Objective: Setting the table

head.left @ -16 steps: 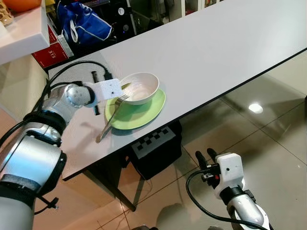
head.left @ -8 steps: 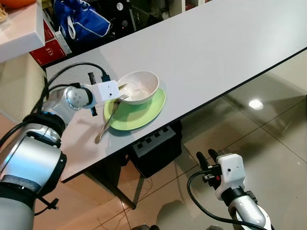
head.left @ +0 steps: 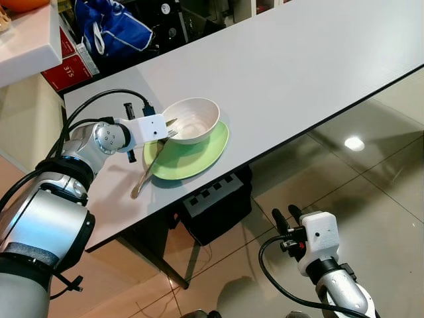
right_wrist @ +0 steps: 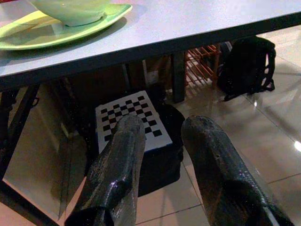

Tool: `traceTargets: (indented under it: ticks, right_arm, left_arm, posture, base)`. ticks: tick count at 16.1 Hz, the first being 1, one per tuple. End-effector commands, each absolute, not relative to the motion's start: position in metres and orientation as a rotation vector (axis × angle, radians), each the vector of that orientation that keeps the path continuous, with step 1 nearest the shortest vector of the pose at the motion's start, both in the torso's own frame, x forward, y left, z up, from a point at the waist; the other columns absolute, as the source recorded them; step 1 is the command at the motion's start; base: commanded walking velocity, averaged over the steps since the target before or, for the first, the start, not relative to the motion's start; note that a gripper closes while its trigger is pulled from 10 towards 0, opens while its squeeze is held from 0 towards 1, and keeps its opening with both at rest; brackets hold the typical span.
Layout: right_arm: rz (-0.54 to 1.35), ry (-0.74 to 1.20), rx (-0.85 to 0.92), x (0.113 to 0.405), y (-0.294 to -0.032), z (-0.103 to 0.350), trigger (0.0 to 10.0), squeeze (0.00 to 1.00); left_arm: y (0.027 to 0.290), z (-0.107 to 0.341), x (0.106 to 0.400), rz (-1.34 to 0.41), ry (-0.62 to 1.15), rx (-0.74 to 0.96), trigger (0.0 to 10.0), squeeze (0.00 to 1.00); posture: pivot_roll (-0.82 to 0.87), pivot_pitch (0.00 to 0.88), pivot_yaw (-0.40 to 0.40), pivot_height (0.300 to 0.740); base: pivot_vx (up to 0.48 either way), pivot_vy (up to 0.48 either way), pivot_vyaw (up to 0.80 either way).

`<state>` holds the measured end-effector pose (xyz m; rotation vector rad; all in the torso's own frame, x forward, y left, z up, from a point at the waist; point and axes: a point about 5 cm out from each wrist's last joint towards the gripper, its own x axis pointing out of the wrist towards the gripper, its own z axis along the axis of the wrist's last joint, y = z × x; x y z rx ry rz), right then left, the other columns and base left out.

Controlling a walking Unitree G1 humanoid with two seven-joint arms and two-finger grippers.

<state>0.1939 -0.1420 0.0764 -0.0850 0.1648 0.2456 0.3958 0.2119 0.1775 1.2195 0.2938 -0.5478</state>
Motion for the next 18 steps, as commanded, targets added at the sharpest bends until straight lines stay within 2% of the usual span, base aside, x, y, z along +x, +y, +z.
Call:
traceTargets:
  ticks: [1,2,5,10,11,18]
  right_arm:
    - [0.251,0.157,-0.078,0.194,-0.138,0.08,10.0,0.0]
    - [0.251,0.154,-0.077,0.194,-0.138,0.08,10.0,0.0]
    - [0.252,0.154,-0.071,0.194,-0.137,0.08,10.0,0.0]
    - [0.253,0.154,-0.073,0.194,-0.137,0.08,10.0,0.0]
    - [0.252,0.154,-0.074,0.194,-0.138,0.08,10.0,0.0]
    - [0.222,0.163,-0.113,0.185,-0.155,0.084,10.0,0.0]
  left_arm:
    - [0.224,0.176,0.394,-0.507,0.325,1.201,0.0,0.0]
    - [0.222,0.182,0.396,-0.486,0.319,1.022,0.0,0.0]
    - [0.225,0.183,0.396,-0.457,0.347,0.698,0.0,0.0]
    - [0.228,0.181,0.393,-0.477,0.377,0.397,0.0,0.0]
    - [0.227,0.181,0.392,-0.503,0.38,0.352,0.0,0.0]
    - [0.226,0.182,0.386,-0.693,0.468,0.417,0.0,0.0]
  posture:
    - [-0.15,0.076,0.236,0.74]
    - [-0.14,0.083,0.241,0.74]
    - [-0.14,0.083,0.243,0.74]
    - [-0.14,0.084,0.24,0.74]
    - [-0.14,0.086,0.24,0.74]
    - [-0.22,0.084,0.223,0.74]
  base:
    - [0.0,0.0,0.0]
    - [0.0,0.0,0.0]
    - [0.0,0.0,0.0]
    - [0.0,0.0,0.0]
    - [0.0,0.0,0.0]
    - [0.0,0.0,0.0]
